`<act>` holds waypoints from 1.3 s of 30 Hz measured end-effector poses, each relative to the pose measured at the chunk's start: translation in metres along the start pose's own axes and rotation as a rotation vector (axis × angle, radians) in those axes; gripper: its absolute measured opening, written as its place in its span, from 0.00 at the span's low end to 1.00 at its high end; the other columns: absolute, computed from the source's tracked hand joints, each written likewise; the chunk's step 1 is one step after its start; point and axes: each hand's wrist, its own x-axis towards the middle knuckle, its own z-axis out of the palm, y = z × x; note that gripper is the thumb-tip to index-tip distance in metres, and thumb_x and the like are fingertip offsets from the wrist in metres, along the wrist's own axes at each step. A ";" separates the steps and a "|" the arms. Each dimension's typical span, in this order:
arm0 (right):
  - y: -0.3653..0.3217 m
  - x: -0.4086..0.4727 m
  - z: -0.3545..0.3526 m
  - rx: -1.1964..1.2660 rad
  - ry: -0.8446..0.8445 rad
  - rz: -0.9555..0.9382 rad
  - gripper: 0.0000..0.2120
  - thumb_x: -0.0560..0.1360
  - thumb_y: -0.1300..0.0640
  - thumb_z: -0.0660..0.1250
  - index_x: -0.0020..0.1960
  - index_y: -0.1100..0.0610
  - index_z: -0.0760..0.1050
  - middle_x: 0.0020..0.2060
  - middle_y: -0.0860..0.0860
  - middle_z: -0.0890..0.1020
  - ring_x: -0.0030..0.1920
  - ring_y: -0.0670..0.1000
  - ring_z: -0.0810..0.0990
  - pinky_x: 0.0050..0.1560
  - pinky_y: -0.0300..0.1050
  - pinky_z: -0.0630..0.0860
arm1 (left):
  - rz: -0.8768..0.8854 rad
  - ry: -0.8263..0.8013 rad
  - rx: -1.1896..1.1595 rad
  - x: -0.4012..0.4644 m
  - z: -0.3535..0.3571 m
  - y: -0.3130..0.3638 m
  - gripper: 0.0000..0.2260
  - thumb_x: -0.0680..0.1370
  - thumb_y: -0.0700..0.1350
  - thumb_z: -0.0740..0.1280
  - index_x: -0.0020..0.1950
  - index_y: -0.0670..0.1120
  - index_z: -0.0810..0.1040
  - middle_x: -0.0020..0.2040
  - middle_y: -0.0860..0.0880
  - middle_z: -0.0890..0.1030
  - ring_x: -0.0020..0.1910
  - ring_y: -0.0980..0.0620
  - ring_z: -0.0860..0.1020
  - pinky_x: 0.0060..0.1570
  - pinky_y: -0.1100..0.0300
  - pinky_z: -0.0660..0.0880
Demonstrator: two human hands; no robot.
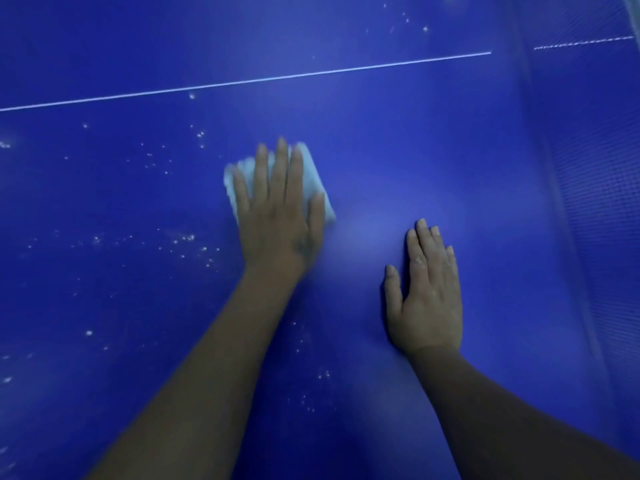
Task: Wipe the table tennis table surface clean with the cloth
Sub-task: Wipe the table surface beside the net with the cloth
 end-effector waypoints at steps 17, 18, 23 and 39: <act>0.001 0.000 0.001 0.024 0.023 -0.020 0.28 0.86 0.52 0.61 0.82 0.64 0.65 0.84 0.56 0.63 0.85 0.57 0.58 0.84 0.61 0.56 | 0.302 -0.051 -0.031 -0.058 0.011 0.030 0.30 0.88 0.58 0.52 0.87 0.45 0.55 0.87 0.47 0.55 0.86 0.45 0.50 0.83 0.37 0.48; 0.001 0.000 0.001 0.021 0.026 -0.022 0.28 0.86 0.52 0.61 0.82 0.64 0.65 0.84 0.56 0.63 0.85 0.57 0.59 0.84 0.61 0.56 | 0.338 -0.042 -0.014 -0.035 0.014 0.025 0.30 0.88 0.58 0.52 0.87 0.45 0.56 0.87 0.47 0.57 0.86 0.44 0.52 0.83 0.37 0.48; 0.000 -0.001 0.001 0.023 0.015 -0.007 0.28 0.86 0.52 0.61 0.82 0.63 0.64 0.84 0.55 0.63 0.85 0.56 0.58 0.84 0.60 0.56 | 0.317 -0.031 0.078 0.100 0.016 -0.022 0.29 0.88 0.57 0.49 0.86 0.46 0.58 0.86 0.47 0.59 0.85 0.41 0.55 0.82 0.33 0.49; 0.000 0.001 0.001 0.003 -0.001 0.004 0.28 0.86 0.51 0.60 0.82 0.64 0.64 0.84 0.55 0.63 0.85 0.56 0.57 0.84 0.61 0.56 | -0.251 -0.036 0.056 -0.096 -0.010 -0.042 0.30 0.88 0.57 0.48 0.87 0.46 0.51 0.87 0.45 0.52 0.86 0.41 0.48 0.82 0.34 0.46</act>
